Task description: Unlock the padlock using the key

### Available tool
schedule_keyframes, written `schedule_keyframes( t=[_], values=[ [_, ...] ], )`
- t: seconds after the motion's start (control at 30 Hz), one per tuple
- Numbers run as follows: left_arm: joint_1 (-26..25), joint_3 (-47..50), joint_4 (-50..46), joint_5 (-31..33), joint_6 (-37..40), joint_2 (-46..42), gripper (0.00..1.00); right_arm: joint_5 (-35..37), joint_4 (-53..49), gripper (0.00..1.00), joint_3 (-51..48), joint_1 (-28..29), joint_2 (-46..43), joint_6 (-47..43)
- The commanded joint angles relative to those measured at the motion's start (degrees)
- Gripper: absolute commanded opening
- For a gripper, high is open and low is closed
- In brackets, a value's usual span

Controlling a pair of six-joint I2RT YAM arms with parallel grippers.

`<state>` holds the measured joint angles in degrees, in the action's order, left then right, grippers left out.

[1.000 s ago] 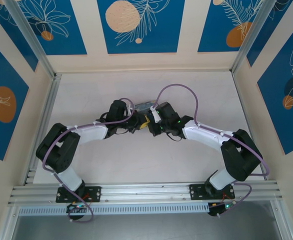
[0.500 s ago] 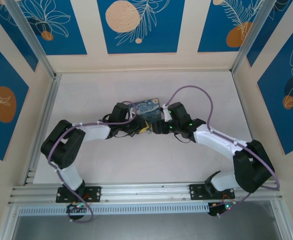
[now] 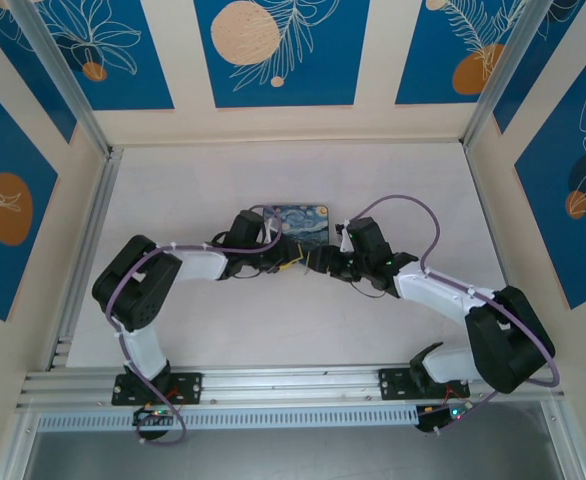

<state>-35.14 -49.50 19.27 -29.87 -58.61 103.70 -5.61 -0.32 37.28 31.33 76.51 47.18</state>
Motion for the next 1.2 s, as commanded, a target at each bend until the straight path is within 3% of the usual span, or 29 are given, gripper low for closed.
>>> schedule_keyframes(
  t=[0.0, 0.3, 0.63, 0.83, 0.93, 1.17],
  values=[
    [-0.4, 1.5, -2.9, 0.0, -0.6, 0.4, 0.41, -1.5, 4.9, 0.57, -1.1, -0.4, 2.0, 6.5],
    [-0.3, 4.9, -7.1, 3.3, 0.1, -10.2, 0.67, -2.1, 9.3, 0.57, -0.8, -1.9, 5.5, 9.3],
    [0.4, 2.7, -21.3, 10.6, 5.9, -21.9, 0.99, -4.6, 9.6, 0.57, 6.4, -4.9, 13.1, 5.4],
    [0.4, 1.1, -25.4, 14.0, 6.9, -23.4, 1.0, -8.4, 9.0, 0.57, 17.0, -8.9, 21.1, 3.4],
    [0.5, 1.0, -25.6, 14.9, 6.6, -23.2, 1.0, -12.8, 7.9, 0.52, 22.6, -10.6, 25.5, 2.2],
    [1.0, -0.1, -27.5, 16.5, 7.7, -22.8, 1.0, -12.7, 11.5, 0.51, 14.6, -10.5, 20.1, -0.3]
  ],
)
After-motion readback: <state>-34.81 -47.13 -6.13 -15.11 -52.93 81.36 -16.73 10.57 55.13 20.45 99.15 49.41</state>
